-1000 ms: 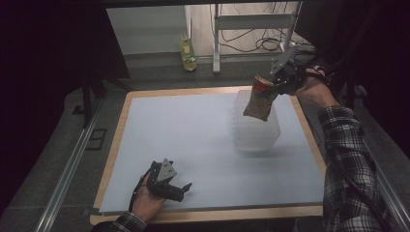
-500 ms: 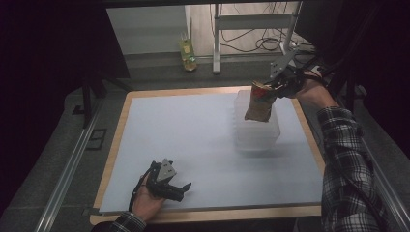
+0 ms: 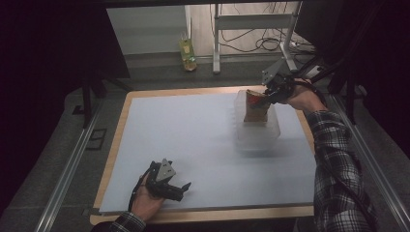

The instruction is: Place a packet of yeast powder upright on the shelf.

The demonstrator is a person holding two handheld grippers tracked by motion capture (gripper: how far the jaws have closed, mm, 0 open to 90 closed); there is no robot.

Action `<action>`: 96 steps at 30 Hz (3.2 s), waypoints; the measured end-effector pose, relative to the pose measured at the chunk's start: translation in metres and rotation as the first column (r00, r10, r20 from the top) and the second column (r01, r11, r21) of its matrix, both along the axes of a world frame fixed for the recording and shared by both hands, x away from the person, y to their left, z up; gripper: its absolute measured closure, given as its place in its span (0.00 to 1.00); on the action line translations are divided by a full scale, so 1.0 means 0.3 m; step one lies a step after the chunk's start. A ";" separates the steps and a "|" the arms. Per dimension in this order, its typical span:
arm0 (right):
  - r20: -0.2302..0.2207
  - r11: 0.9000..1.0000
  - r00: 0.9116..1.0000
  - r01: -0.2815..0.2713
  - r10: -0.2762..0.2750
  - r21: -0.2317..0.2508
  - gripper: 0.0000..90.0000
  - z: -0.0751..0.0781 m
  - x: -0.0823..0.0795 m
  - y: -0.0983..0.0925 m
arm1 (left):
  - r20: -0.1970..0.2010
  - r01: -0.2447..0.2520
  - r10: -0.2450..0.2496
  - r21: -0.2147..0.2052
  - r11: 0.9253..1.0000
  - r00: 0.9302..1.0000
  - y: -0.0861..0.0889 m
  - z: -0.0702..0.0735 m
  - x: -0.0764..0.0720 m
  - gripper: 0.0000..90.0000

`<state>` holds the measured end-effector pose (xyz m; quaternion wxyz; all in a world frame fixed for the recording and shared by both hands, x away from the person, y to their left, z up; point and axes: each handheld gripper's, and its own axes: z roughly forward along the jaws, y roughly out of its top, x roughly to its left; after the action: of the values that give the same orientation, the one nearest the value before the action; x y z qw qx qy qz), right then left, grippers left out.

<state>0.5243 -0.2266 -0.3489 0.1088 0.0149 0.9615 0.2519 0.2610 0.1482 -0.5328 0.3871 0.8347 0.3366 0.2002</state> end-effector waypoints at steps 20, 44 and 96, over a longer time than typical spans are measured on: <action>-0.040 0.995 0.994 0.099 -0.098 0.020 0.82 -0.078 0.009 -0.069 | 0.005 -0.001 0.001 0.024 1.000 1.000 -0.010 -0.005 -0.004 0.00; -0.022 0.968 0.974 0.225 -0.224 0.106 0.47 0.003 -0.078 -0.065 | 0.010 0.016 -0.016 -0.016 1.000 1.000 -0.019 -0.011 0.000 0.00; -0.117 0.840 0.887 0.461 -0.447 0.285 0.05 -0.100 -0.423 -0.193 | 0.007 0.011 -0.011 -0.023 1.000 1.000 -0.020 -0.007 -0.006 0.00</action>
<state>0.3973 -0.2845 -0.3788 0.1398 0.2645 0.8821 0.3639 0.2593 0.1421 -0.5348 0.3987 0.8314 0.3331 0.1970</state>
